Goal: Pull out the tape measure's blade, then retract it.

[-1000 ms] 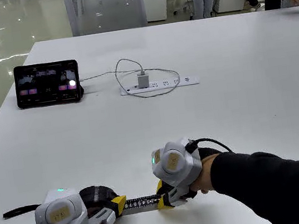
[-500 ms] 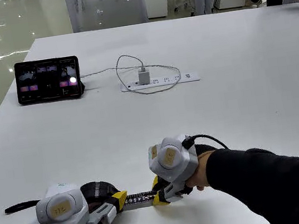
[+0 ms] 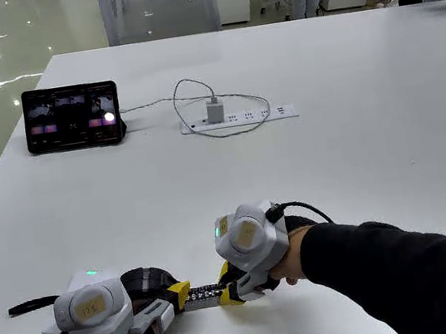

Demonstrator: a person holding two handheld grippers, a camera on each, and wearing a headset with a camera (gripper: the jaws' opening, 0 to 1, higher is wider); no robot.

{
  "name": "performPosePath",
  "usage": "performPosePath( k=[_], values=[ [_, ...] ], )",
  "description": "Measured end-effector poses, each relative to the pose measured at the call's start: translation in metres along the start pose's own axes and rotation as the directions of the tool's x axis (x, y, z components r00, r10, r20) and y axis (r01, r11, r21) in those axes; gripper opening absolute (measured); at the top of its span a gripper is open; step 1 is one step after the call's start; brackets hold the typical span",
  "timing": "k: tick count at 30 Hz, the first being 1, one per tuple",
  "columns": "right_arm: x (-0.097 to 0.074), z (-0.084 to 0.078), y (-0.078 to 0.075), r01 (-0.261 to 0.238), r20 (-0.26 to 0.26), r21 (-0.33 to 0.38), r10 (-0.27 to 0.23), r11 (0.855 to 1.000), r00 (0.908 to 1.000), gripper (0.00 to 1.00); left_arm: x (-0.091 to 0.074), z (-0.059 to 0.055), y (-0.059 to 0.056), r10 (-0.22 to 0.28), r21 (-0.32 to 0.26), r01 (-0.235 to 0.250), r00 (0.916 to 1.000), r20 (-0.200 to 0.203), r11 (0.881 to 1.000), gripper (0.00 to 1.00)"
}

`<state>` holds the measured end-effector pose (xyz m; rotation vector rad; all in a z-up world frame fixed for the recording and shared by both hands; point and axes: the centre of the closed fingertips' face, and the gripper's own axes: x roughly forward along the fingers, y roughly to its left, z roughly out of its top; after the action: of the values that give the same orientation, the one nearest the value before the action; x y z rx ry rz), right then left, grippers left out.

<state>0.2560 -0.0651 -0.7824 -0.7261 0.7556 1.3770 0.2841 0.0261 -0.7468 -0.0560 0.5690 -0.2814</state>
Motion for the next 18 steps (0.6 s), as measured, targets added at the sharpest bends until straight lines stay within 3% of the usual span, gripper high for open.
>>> performPosePath(
  k=[18],
  values=[
    [0.0048, 0.0089, 0.0017, 0.003, 0.028, 0.02, -0.003, 1.0, 0.9996, 0.11, -0.0004, 0.0002, 0.0001, -0.001, -0.004, 0.001, 1.0, 0.001, 1.0, 0.62]
  ],
)
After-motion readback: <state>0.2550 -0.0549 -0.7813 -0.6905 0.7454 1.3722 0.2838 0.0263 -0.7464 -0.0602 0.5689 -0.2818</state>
